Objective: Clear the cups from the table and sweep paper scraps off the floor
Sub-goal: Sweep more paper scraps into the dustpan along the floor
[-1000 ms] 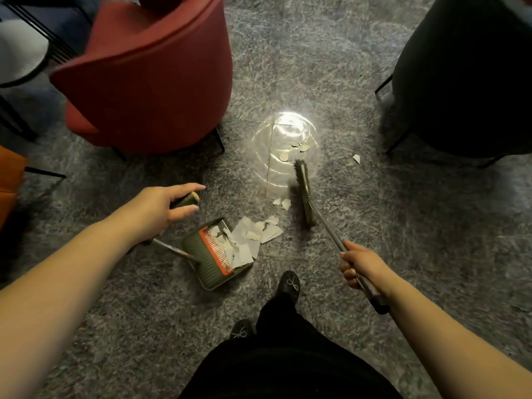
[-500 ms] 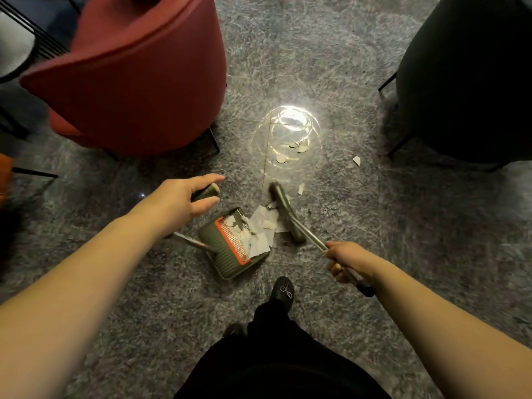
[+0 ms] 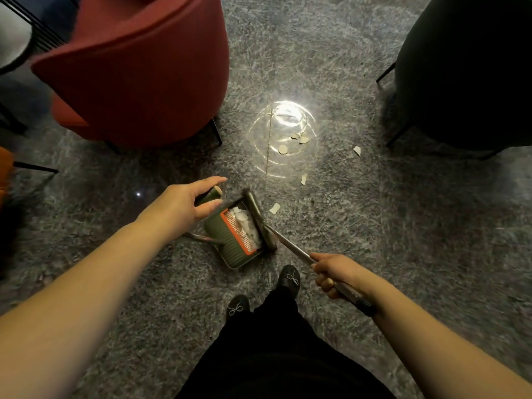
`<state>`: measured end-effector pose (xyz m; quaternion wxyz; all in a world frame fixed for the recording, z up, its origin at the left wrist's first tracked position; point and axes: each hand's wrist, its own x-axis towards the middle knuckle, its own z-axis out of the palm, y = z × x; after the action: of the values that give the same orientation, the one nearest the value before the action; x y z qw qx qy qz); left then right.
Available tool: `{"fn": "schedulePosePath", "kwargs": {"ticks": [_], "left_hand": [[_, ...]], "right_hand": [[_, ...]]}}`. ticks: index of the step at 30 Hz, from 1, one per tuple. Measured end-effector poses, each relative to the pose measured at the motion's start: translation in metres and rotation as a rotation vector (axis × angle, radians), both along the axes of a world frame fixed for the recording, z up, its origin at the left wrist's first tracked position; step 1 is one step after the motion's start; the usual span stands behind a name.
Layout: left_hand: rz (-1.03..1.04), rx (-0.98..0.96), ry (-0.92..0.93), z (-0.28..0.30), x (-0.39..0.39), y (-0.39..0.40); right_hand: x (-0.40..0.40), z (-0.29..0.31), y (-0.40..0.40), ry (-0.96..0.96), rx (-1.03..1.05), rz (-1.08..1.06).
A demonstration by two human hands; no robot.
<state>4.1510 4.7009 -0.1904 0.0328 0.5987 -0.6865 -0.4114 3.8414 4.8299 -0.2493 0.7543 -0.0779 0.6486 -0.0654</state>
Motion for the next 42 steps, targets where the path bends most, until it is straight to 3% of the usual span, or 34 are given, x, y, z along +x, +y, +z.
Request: {"fn": "schedulePosePath", "kwargs": {"ticks": [9, 16, 21, 28, 34, 38, 42], "left_hand": [[-0.008, -0.042, -0.001, -0.005, 0.008, 0.007], [-0.031, -0.059, 0.007, -0.009, 0.004, 0.001], [-0.016, -0.056, 0.030, -0.014, 0.009, -0.003], [-0.024, -0.069, 0.042, -0.013, 0.010, -0.003], [-0.024, -0.054, 0.037, -0.013, 0.009, -0.003], [-0.026, -0.052, 0.034, -0.012, 0.009, -0.001], [-0.033, -0.057, 0.044, -0.012, 0.008, 0.000]], "right_hand": [[-0.001, 0.009, 0.027, 0.102, -0.096, -0.234], [-0.004, -0.024, -0.011, 0.195, -0.097, -0.112], [0.010, -0.050, -0.036, 0.086, 0.012, -0.167], [0.052, -0.067, 0.001, 0.163, 0.010, -0.002], [0.062, -0.052, 0.030, 0.004, 0.070, -0.167], [0.059, -0.030, 0.046, 0.002, 0.015, -0.095], [0.053, -0.008, 0.054, -0.056, -0.014, -0.186]]}}
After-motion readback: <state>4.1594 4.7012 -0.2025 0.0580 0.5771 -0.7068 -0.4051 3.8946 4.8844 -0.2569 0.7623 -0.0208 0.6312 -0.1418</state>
